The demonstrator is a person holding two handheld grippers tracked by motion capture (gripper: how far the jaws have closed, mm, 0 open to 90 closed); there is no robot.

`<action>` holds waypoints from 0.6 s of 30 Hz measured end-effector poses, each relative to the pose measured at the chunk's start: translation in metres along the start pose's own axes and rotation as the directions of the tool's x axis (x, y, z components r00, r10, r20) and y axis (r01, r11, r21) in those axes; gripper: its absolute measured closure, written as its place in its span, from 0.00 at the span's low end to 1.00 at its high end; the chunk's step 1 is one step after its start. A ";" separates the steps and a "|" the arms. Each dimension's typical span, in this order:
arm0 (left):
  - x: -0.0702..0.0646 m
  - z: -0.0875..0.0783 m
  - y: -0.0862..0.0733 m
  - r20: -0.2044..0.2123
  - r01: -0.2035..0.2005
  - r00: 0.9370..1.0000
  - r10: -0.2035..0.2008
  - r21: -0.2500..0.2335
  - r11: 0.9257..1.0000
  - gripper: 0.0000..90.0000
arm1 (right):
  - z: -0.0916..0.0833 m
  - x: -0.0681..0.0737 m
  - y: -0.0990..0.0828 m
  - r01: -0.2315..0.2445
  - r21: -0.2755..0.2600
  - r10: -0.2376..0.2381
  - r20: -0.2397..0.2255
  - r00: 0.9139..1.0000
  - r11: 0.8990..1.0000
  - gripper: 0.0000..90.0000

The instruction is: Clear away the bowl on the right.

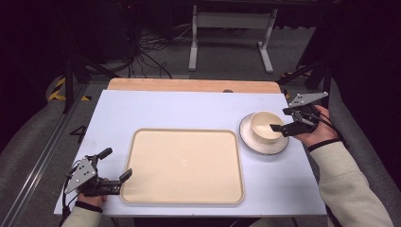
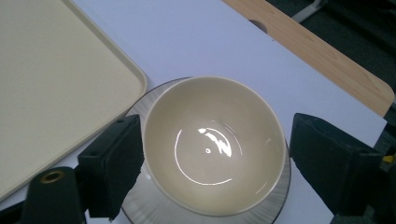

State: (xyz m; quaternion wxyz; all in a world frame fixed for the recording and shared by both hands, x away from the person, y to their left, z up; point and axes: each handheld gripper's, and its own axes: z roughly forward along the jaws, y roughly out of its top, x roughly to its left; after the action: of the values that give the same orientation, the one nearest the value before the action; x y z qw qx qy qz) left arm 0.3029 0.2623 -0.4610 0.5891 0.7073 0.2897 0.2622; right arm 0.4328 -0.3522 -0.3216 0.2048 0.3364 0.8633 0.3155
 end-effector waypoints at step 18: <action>0.000 0.000 0.000 0.000 0.001 1.000 -0.001 -0.004 1.000 0.00 | 0.039 -0.034 -0.006 -0.171 0.182 0.155 0.097 0.983 0.968 0.39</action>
State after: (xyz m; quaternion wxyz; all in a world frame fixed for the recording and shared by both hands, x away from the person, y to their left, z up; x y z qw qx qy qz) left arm 0.3027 0.2618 -0.4612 0.5906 0.7060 0.2895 0.2627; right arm 0.4757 -0.3639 -0.3486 0.1803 0.4368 0.8498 0.2335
